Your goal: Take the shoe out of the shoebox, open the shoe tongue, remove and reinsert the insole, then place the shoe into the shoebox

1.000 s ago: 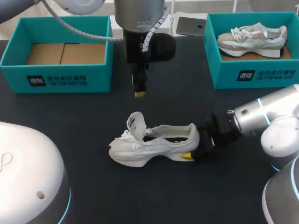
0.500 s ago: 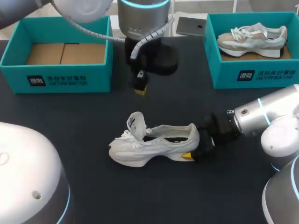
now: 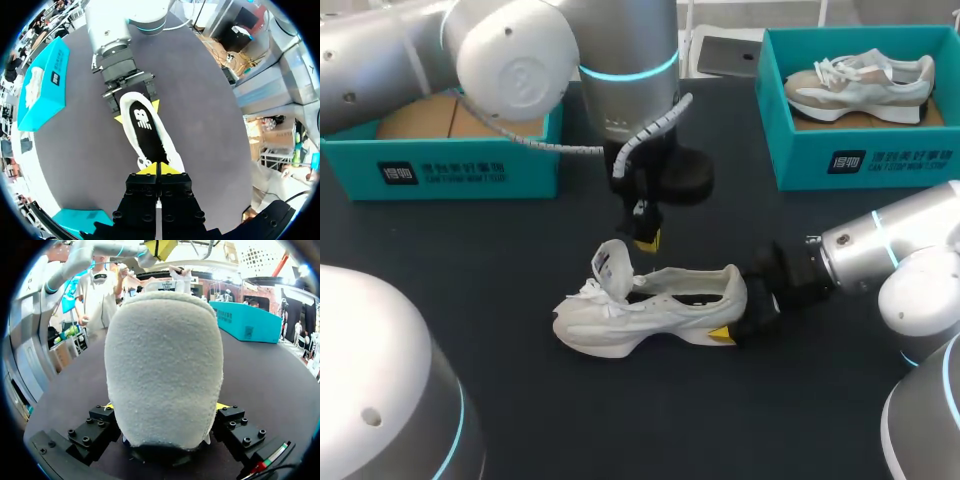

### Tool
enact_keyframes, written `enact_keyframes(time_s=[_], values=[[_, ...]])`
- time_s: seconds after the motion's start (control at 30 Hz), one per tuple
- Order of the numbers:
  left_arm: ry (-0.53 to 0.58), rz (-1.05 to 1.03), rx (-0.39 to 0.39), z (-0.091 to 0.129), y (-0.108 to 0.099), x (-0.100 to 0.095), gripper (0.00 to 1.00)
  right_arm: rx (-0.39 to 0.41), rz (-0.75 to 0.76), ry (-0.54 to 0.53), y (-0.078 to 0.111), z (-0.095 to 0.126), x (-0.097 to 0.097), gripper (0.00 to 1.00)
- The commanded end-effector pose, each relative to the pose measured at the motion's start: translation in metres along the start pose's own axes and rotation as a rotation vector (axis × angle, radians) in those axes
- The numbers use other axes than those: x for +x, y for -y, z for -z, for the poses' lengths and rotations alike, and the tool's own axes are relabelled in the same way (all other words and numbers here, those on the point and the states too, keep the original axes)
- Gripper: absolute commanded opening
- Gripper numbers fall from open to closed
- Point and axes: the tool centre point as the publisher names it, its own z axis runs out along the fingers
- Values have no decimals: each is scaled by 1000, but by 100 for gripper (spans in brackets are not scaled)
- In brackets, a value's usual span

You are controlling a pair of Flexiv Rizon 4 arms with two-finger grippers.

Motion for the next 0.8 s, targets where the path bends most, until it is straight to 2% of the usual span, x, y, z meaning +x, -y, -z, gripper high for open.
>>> enact_keyframes(time_s=[0.03,0.43,0.5,0.57,0.6,0.67,0.8], values=[[-19,-7,-9,-9,7,-9,0,4,-1,1,0,0,0,0],[-19,-7,-9,-9,7,-9,0,4,-1,1,0,0,0,0],[48,117,34,-18,12,-16,0,4,-1,1,0,0,0,0],[35,222,102,-26,15,-22,0,4,-1,1,0,0,0,0],[76,279,107,-29,16,-24,0,4,-1,1,0,0,0,0],[80,333,142,-36,19,-26,0,4,-1,1,0,0,0,0],[115,370,143,-52,31,-27,0,4,-1,1,0,0,0,0]])
